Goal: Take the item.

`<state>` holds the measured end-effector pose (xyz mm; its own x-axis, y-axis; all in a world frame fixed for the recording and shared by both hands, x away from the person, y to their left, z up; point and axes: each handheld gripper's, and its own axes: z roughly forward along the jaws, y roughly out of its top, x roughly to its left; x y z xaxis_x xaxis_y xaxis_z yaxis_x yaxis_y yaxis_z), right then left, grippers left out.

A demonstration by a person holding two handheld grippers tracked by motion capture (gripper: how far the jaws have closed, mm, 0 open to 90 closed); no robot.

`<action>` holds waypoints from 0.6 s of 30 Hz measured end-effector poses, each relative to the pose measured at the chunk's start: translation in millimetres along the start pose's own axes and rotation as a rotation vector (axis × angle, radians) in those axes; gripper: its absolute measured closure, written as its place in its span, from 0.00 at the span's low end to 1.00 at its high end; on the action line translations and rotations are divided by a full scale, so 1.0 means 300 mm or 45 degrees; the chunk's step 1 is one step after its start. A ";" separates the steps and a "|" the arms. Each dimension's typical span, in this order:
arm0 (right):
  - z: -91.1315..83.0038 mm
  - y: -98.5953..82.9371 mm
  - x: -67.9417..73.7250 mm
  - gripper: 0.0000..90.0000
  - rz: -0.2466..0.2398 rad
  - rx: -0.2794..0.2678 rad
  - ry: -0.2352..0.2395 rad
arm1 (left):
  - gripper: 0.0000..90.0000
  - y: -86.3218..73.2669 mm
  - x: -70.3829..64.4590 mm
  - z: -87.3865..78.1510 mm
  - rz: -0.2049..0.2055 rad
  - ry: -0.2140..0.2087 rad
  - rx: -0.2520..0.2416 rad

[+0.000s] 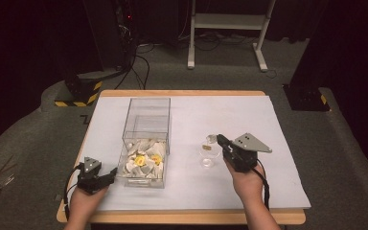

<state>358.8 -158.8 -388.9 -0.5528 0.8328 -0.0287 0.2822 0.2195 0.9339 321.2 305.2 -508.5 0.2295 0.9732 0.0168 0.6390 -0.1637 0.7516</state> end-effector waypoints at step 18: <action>0.029 -0.059 -0.009 0.97 -0.011 0.079 -0.023 | 0.36 0.000 0.000 0.000 0.000 0.000 -0.001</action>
<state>362.0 -160.5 -408.4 -0.5414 0.8396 -0.0439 0.3259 0.2577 0.9096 321.2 305.2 -508.5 0.2295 0.9732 0.0166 0.6387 -0.1635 0.7519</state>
